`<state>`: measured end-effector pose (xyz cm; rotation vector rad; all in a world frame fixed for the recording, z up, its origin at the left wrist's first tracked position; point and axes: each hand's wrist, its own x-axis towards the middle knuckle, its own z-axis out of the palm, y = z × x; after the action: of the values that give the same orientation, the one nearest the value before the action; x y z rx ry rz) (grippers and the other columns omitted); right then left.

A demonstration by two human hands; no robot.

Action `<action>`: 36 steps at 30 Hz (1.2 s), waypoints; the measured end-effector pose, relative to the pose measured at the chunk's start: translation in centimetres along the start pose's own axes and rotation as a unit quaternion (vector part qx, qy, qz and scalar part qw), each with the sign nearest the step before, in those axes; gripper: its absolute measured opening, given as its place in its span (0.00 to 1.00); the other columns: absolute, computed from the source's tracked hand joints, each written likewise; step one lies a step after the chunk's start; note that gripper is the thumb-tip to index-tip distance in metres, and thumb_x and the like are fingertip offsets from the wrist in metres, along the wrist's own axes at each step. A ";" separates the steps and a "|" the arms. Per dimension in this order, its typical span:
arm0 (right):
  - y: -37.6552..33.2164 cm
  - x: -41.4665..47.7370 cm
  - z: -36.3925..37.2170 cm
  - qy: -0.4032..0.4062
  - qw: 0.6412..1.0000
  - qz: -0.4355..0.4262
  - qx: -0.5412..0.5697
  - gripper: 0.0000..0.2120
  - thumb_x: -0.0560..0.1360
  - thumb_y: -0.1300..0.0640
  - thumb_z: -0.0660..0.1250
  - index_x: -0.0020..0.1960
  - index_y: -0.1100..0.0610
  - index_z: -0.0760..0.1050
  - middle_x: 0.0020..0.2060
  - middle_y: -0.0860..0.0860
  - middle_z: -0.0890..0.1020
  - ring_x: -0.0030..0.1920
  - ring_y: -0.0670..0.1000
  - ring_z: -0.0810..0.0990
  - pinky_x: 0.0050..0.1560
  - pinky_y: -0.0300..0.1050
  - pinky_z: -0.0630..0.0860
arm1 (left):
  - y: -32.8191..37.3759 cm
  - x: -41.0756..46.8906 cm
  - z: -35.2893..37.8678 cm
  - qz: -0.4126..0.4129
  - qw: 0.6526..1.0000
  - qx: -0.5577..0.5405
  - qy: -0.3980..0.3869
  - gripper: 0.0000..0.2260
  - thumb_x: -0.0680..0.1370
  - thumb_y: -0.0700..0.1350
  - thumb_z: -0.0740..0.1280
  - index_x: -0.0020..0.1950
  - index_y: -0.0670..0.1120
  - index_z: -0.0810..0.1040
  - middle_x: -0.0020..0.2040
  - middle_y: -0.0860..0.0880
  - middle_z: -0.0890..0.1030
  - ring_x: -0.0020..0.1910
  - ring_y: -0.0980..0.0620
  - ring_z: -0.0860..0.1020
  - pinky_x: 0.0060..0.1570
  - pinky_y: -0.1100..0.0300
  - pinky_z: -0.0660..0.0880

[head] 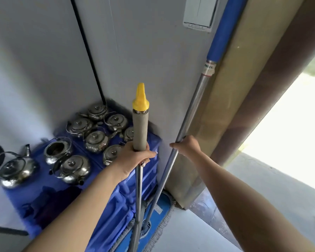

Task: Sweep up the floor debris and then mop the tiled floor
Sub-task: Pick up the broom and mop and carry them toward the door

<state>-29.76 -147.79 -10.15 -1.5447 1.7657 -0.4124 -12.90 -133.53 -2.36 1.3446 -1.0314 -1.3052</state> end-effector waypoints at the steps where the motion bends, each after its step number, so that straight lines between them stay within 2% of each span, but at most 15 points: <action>1: 0.2 0.1 0.2 -0.003 1.000 0.003 0.008 0.19 0.61 0.46 0.76 0.29 0.55 0.69 0.24 0.50 0.77 0.24 0.48 0.74 0.24 0.38 0.68 | -0.1 0.3 0.3 0.001 1.000 -0.004 -0.002 0.21 0.72 0.30 0.67 0.24 0.48 0.68 0.20 0.54 0.66 0.21 0.58 0.66 0.38 0.57 0.66; 3: 0.5 0.2 0.5 -0.023 0.999 0.025 0.028 0.19 0.61 0.44 0.77 0.30 0.56 0.72 0.24 0.51 0.77 0.25 0.49 0.76 0.27 0.40 0.73 | -0.4 0.9 1.0 0.003 1.000 -0.012 -0.003 0.22 0.72 0.30 0.68 0.23 0.50 0.70 0.20 0.54 0.67 0.22 0.58 0.67 0.36 0.58 0.66; 6: 1.3 -0.2 1.2 -0.055 0.995 0.069 0.044 0.21 0.61 0.43 0.77 0.33 0.58 0.73 0.26 0.52 0.78 0.25 0.50 0.76 0.25 0.38 0.73 | -0.5 1.2 1.7 0.007 1.000 -0.021 0.004 0.17 0.67 0.35 0.71 0.22 0.50 0.71 0.21 0.54 0.68 0.22 0.57 0.67 0.32 0.61 0.66; 10: 2.0 -1.5 2.8 -0.010 0.994 0.076 0.080 0.18 0.67 0.43 0.72 0.33 0.57 0.71 0.28 0.51 0.77 0.26 0.50 0.76 0.25 0.37 0.70 | -0.7 1.3 2.4 0.001 1.000 -0.009 0.010 0.14 0.64 0.40 0.70 0.22 0.50 0.69 0.20 0.55 0.66 0.22 0.57 0.66 0.29 0.65 0.66; 15: 0.1 -3.5 1.6 -0.031 0.991 0.082 0.097 0.13 0.73 0.52 0.62 0.35 0.60 0.72 0.34 0.55 0.78 0.35 0.56 0.78 0.39 0.45 0.75 | -0.8 0.6 3.2 -0.002 0.999 0.017 0.032 0.13 0.63 0.41 0.71 0.23 0.50 0.69 0.22 0.53 0.67 0.25 0.54 0.67 0.32 0.60 0.67; 17: -0.6 -5.0 0.3 0.005 0.992 0.044 0.119 0.10 0.73 0.57 0.61 0.40 0.63 0.76 0.37 0.57 0.81 0.35 0.55 0.77 0.39 0.44 0.74 | -1.0 0.3 3.5 -0.005 1.000 0.013 0.028 0.14 0.64 0.40 0.72 0.24 0.50 0.69 0.22 0.52 0.67 0.25 0.53 0.66 0.31 0.59 0.66; 19: -1.6 -7.6 -1.1 0.025 0.977 -0.040 0.208 0.11 0.76 0.56 0.62 0.44 0.62 0.78 0.38 0.55 0.83 0.37 0.52 0.79 0.39 0.42 0.73 | -1.3 0.2 3.7 -0.008 1.000 0.009 0.025 0.17 0.68 0.36 0.71 0.24 0.49 0.68 0.21 0.53 0.67 0.24 0.54 0.66 0.30 0.59 0.65; 21: -2.8 -10.7 -2.6 -0.008 0.944 -0.116 0.309 0.13 0.78 0.51 0.61 0.45 0.59 0.79 0.37 0.50 0.84 0.38 0.47 0.81 0.39 0.39 0.75 | -1.5 -0.1 4.0 -0.006 0.999 0.013 0.029 0.18 0.70 0.34 0.70 0.25 0.49 0.69 0.21 0.53 0.68 0.23 0.55 0.67 0.29 0.60 0.65; 23: -3.8 -13.5 -3.9 -0.041 0.918 -0.185 0.349 0.14 0.79 0.50 0.59 0.44 0.55 0.79 0.37 0.49 0.84 0.38 0.42 0.81 0.38 0.34 0.75 | -1.5 -0.4 4.4 0.007 0.999 0.018 0.029 0.17 0.71 0.33 0.69 0.27 0.47 0.70 0.20 0.54 0.68 0.23 0.55 0.67 0.29 0.60 0.66; 26: -4.6 -16.6 -4.4 -0.045 0.913 -0.243 0.325 0.11 0.77 0.50 0.64 0.44 0.57 0.79 0.38 0.50 0.84 0.40 0.43 0.81 0.38 0.36 0.75 | -1.7 -1.1 5.2 0.031 0.998 0.036 0.040 0.13 0.72 0.32 0.67 0.31 0.45 0.71 0.22 0.54 0.70 0.25 0.54 0.68 0.26 0.64 0.67; 28: -5.0 -18.0 -4.1 -0.013 0.925 -0.257 0.280 0.04 0.73 0.50 0.69 0.43 0.50 0.77 0.37 0.41 0.82 0.40 0.34 0.79 0.35 0.26 0.72 | -1.9 -1.7 5.5 0.066 0.995 0.054 0.042 0.12 0.72 0.35 0.65 0.34 0.51 0.78 0.25 0.54 0.74 0.27 0.55 0.71 0.26 0.65 0.69; 30: -5.0 -18.8 -3.5 0.038 0.938 -0.268 0.216 0.07 0.70 0.50 0.72 0.46 0.48 0.77 0.34 0.36 0.78 0.39 0.29 0.76 0.32 0.22 0.69 | -1.9 -2.6 5.7 0.089 0.992 0.081 0.032 0.11 0.71 0.43 0.62 0.37 0.60 0.78 0.28 0.62 0.78 0.30 0.63 0.76 0.29 0.70 0.73; 32: -4.7 -19.3 -3.0 0.092 0.947 -0.268 0.152 0.11 0.69 0.48 0.73 0.48 0.51 0.79 0.36 0.39 0.78 0.41 0.35 0.76 0.39 0.26 0.70 | -2.2 -3.4 6.1 0.089 0.991 0.097 0.015 0.06 0.69 0.49 0.59 0.40 0.60 0.71 0.32 0.74 0.76 0.34 0.73 0.76 0.35 0.75 0.73; 34: -4.1 -19.6 -3.0 0.114 0.954 -0.244 0.134 0.10 0.68 0.49 0.73 0.47 0.53 0.80 0.38 0.43 0.80 0.42 0.41 0.78 0.42 0.34 0.71 | -3.0 -3.7 6.7 0.084 0.992 0.091 0.013 0.03 0.67 0.48 0.59 0.39 0.56 0.69 0.29 0.66 0.77 0.32 0.68 0.75 0.38 0.69 0.72; 36: -3.2 -19.9 -3.3 0.096 0.956 -0.221 0.169 0.07 0.68 0.53 0.74 0.44 0.52 0.81 0.35 0.43 0.80 0.40 0.42 0.79 0.41 0.35 0.72 | -3.8 -3.8 7.1 0.085 0.988 0.127 0.000 0.03 0.68 0.48 0.62 0.41 0.54 0.70 0.35 0.61 0.76 0.36 0.65 0.74 0.44 0.62 0.75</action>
<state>-29.83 -130.41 0.50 -1.6796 1.3782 -1.0584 -20.37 -129.69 -5.15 1.4087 -1.3166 -1.0734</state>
